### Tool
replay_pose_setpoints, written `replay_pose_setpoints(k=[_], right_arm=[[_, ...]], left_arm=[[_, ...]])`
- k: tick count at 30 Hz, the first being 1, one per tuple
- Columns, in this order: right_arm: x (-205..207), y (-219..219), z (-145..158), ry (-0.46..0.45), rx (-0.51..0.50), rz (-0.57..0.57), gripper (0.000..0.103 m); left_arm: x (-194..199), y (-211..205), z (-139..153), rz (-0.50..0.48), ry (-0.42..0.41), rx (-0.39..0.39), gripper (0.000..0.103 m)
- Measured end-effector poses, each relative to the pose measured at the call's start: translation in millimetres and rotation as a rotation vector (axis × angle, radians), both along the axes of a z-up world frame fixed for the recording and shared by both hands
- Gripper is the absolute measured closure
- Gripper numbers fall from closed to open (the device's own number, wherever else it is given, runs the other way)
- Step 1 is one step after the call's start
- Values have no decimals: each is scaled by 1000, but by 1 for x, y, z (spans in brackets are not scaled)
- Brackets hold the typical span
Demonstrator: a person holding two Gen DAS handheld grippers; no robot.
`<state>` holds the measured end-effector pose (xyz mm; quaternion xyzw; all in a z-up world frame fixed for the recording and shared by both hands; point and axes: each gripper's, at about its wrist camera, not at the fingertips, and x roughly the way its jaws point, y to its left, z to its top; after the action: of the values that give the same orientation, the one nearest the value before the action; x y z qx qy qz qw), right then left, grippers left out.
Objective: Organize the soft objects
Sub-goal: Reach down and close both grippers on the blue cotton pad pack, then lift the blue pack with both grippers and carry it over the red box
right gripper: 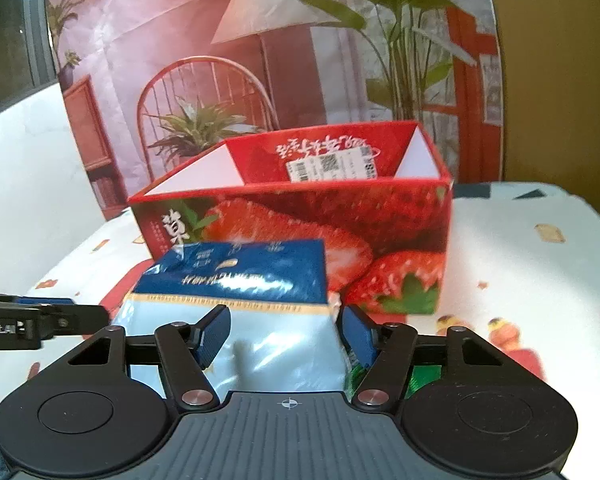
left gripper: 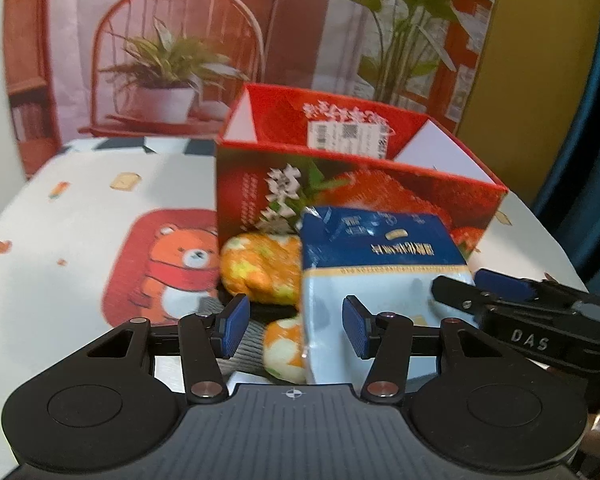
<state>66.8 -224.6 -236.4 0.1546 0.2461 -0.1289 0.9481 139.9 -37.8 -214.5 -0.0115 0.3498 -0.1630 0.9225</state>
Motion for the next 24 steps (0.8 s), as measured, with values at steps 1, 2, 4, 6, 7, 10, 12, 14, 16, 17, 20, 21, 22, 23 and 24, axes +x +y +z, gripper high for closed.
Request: replay_pose_setpoints(k=[1,2,4,6,7,10,12,14,16,17,20,21,22,23,24], right_arm=[[0,0,-4,-1,3,1,44],[0,0,-8,0,3,0,44],[0,0,-16,3,9,-1,43],[-3,-3,-22,-12,31,1,43],[-3,-4,-23,-19,42,2,43],[-3,-8,-25,-28,59,4,43],[-1,-10,-24,-34,63,8,42],[1,-13,-22,-39,66,10,42],[3,-17,-21,-41,77,10,41],[4,-20,-21,-41,85,9,41],[9,-30,-20,-40,130,25,36],[11,-33,-21,-37,143,38,36],[14,-35,-21,-29,153,58,36],[16,-36,-21,-21,154,74,36],[19,-38,-21,-10,153,93,36]], left_arm=[[1,-1,-3,-8,7,-9,49],[3,-3,-7,-16,13,-16,49],[4,-4,-13,-27,29,-32,49],[6,-5,-19,-37,47,-46,49],[7,-4,-22,-41,57,-52,49],[8,-2,-24,-48,74,-66,49],[12,-3,-21,-56,68,-66,49],[15,-1,-19,-64,63,-65,49],[20,-2,-18,-75,64,-62,49],[24,-3,-17,-81,68,-62,49],[32,-5,-16,-105,75,-57,49],[34,-7,-16,-117,77,-55,49],[37,-9,-16,-132,79,-51,49],[40,-11,-15,-146,81,-45,49],[43,-13,-16,-158,83,-39,49]])
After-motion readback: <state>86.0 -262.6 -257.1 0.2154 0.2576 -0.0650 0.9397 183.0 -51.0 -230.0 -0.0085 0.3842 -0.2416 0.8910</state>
